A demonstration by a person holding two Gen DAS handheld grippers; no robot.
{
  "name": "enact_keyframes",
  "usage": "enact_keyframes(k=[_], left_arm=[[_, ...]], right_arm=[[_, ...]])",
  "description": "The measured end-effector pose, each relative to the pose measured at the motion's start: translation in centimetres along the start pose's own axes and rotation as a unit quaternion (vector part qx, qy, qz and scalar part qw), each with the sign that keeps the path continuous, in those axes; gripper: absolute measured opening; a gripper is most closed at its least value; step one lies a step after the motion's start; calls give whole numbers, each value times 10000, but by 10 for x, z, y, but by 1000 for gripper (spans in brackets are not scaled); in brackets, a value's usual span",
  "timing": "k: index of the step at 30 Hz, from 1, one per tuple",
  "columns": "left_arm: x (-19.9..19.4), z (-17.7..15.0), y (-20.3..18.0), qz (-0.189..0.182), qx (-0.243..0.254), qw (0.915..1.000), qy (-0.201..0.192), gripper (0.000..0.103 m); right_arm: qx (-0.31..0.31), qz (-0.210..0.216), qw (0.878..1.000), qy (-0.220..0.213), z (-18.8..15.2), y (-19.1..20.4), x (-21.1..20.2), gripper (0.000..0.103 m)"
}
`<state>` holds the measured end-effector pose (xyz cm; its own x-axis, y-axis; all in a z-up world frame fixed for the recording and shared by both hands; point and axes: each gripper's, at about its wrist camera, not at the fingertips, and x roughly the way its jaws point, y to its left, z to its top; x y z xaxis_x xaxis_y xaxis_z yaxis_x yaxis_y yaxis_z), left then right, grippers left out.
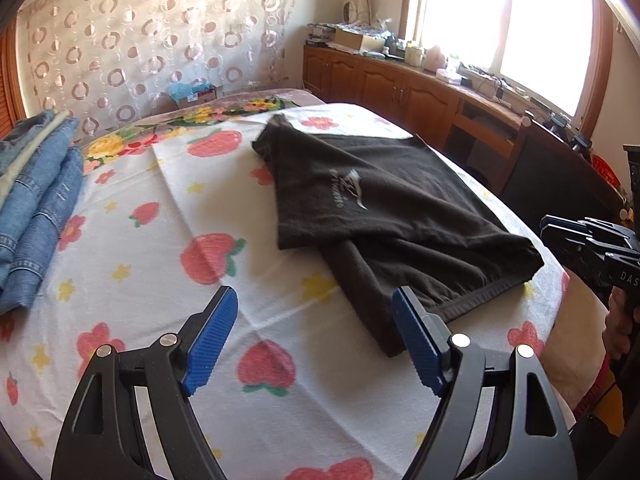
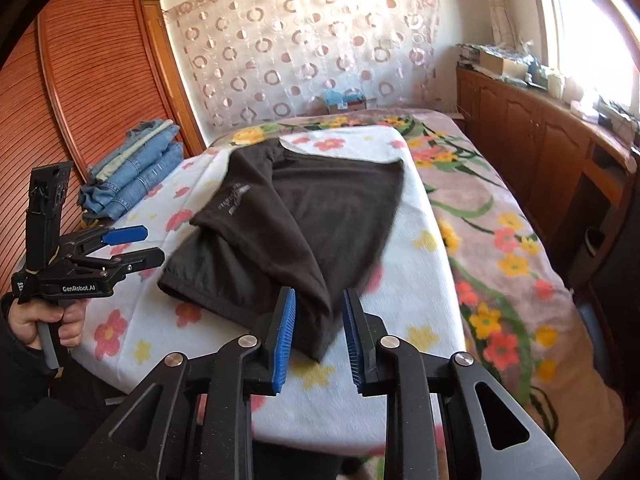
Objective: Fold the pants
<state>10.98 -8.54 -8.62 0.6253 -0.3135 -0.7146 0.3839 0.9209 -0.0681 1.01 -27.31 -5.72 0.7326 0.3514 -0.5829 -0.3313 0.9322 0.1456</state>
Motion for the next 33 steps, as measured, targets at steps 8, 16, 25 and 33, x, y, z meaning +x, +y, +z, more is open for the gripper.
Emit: enact_keyframes(k=[8,16,25,33], left_arm=[[-17,2,24,204,-170,9994,-201,80],[-30,3,46,330,-332,9982,-364,80],[-39,1,64,384,-517,9967,-487,80],[-39,-3,70,384,-569,9965,-469,80]], right_arm=[[-408,581,9974,-131,31,36,46,39],[-850,989,9913,184,55,71,109,25],[-1396,1204,9808,636,72,106,167,23],[-1501,993,9784,1020,78,111,211,23]])
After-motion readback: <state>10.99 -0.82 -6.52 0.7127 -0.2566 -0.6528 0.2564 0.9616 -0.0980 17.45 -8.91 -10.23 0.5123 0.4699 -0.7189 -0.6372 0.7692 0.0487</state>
